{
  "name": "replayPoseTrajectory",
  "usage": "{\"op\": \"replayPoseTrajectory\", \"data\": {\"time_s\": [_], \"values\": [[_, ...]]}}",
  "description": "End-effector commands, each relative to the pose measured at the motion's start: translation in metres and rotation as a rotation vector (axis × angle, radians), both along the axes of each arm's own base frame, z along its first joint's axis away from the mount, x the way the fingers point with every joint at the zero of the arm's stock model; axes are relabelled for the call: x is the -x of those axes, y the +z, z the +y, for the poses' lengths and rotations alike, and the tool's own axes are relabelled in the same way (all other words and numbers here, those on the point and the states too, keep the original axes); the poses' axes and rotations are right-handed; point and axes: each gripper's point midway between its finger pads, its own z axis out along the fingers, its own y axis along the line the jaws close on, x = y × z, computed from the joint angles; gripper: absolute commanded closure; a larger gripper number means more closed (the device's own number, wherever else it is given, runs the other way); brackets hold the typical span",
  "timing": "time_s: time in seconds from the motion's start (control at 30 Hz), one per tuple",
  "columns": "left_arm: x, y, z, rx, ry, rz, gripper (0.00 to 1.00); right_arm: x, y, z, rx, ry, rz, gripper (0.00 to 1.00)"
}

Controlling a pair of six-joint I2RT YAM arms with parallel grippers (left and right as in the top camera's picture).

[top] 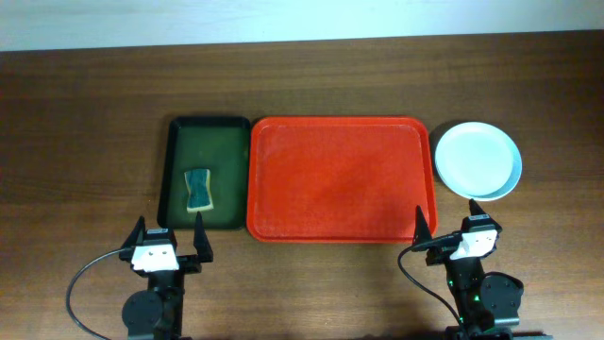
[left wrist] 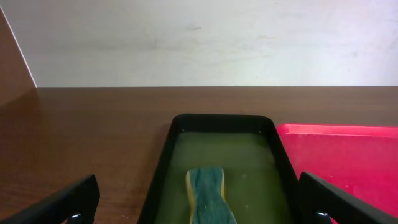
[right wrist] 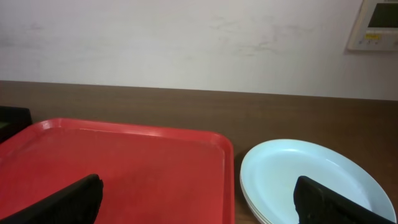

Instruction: Clean dirty plates on tray and stack at the side

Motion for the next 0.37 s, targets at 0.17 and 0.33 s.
{"op": "replayPoseTrajectory", "data": {"time_s": [0.17, 0.33], "values": [[0.0001, -0.0010, -0.0048, -0.021, -0.028, 0.002, 0.00, 0.0001, -0.0023, -0.0011, 0.007, -0.004, 0.003, 0.02], [0.0001, -0.0010, -0.0048, -0.021, -0.028, 0.002, 0.01, 0.0001, -0.0023, -0.0012, 0.007, -0.005, 0.003, 0.02]]}}
